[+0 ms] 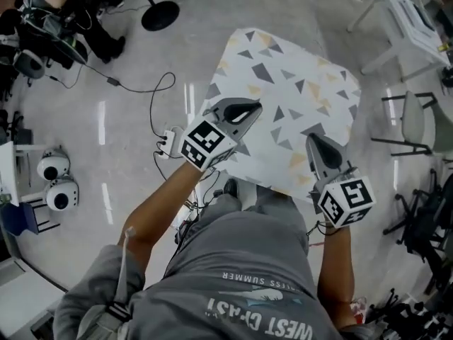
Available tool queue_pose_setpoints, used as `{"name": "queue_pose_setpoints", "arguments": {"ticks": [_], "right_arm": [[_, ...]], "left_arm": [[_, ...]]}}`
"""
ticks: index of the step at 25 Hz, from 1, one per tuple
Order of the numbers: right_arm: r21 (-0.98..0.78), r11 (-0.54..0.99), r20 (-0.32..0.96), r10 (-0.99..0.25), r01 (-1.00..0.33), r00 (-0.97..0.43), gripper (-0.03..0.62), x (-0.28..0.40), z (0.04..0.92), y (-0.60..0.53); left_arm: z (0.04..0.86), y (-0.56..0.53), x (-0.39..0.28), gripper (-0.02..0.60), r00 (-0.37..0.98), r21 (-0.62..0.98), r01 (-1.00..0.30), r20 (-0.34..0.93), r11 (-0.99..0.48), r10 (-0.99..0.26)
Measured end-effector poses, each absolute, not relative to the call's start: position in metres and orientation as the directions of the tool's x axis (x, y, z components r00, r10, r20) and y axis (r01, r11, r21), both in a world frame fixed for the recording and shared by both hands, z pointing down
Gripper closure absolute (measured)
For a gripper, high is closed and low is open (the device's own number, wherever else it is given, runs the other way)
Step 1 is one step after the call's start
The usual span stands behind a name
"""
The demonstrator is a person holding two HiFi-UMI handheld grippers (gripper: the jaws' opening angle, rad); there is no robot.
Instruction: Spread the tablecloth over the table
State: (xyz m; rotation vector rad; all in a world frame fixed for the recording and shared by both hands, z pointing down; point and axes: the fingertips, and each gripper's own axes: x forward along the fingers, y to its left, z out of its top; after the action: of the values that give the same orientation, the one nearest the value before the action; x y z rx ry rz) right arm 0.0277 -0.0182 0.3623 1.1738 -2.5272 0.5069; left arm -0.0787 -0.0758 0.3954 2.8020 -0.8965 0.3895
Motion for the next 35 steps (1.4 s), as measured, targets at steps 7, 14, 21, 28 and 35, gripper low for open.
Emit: {"name": "queue_pose_setpoints", "arguments": {"ticks": [7,14,21,28,35], "right_arm": [[0.038,0.676,0.184,-0.729,-0.736,-0.660,0.583,-0.034,0.215,-0.003],[0.141,0.672,0.095,-0.740,-0.727,-0.665,0.586,-0.065,0.143,0.028],[0.145,0.662,0.055,-0.747,-0.735,-0.662,0.586,-0.072,0.116,0.051],[0.133,0.642,0.039,-0.764,-0.755,-0.644,0.586,-0.072,0.116,0.059],[0.147,0.638,0.044,-0.768,-0.756,-0.639,0.586,-0.079,0.108,0.070]], "left_arm": [[0.259,-0.043,-0.076,0.581,0.841,-0.056,-0.531,0.090,-0.845,-0.534],[0.177,0.009,-0.082,0.581,0.875,-0.227,-0.474,-0.018,-0.851,-0.483],[0.156,0.048,-0.104,0.581,0.850,-0.116,-0.527,-0.074,-0.842,-0.521],[0.168,0.065,-0.103,0.581,0.865,-0.120,-0.502,-0.054,-0.856,-0.500],[0.164,0.080,-0.110,0.581,0.868,-0.110,-0.496,-0.059,-0.861,-0.492]]}}
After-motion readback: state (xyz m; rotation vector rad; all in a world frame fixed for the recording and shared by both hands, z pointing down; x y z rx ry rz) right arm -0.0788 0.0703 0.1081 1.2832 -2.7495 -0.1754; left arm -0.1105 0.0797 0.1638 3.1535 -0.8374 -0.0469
